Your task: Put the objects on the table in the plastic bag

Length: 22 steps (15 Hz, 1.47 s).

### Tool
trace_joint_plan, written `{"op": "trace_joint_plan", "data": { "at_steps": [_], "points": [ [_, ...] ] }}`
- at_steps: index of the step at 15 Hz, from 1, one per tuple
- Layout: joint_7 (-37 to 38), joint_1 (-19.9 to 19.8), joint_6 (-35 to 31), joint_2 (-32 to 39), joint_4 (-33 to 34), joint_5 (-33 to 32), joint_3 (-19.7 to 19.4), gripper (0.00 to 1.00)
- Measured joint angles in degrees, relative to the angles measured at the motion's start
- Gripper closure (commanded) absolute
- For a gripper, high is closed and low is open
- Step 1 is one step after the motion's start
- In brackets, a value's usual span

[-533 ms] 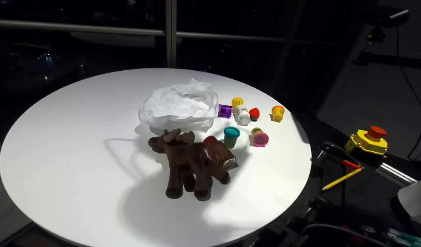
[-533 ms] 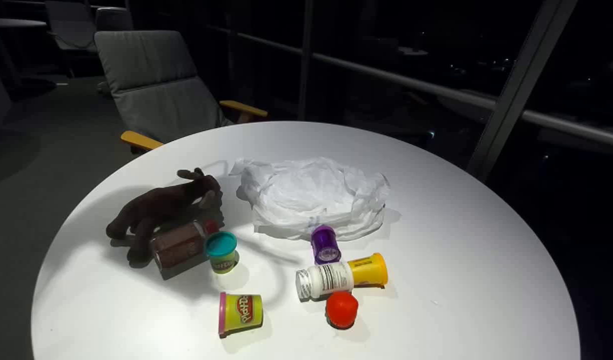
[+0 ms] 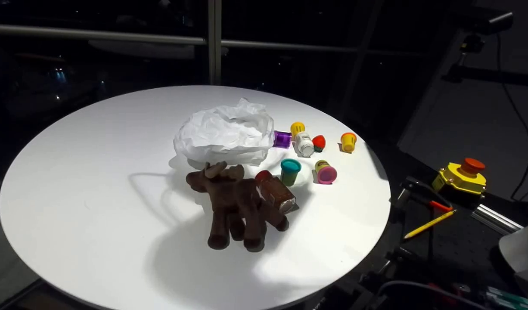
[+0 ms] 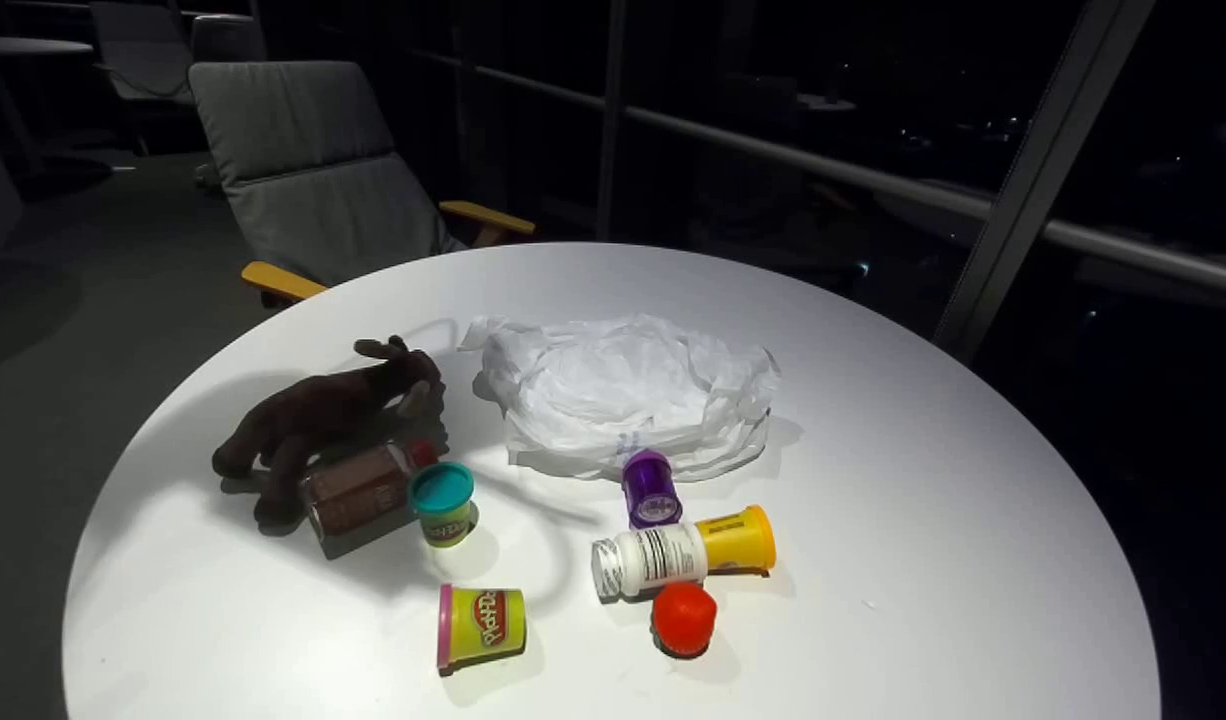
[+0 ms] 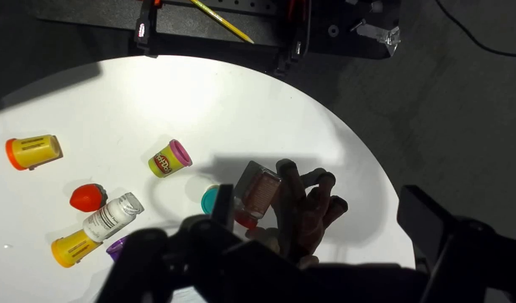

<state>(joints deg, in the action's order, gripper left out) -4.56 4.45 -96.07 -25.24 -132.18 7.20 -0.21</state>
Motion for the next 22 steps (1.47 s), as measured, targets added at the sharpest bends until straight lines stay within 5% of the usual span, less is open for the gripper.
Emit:
{"op": "trace_joint_plan", "data": {
  "at_steps": [9,15,22],
  "points": [
    [-2.3,-3.2,-7.9,4.9,-4.0,1.5,-4.3,0.00],
    [-2.8,-6.4,-16.0,18.1,-3.3,8.9,-8.0,0.00],
    [-1.4,-10.9,-16.7,35.9,4.4,15.3,-8.6,0.00]
  ]
}}
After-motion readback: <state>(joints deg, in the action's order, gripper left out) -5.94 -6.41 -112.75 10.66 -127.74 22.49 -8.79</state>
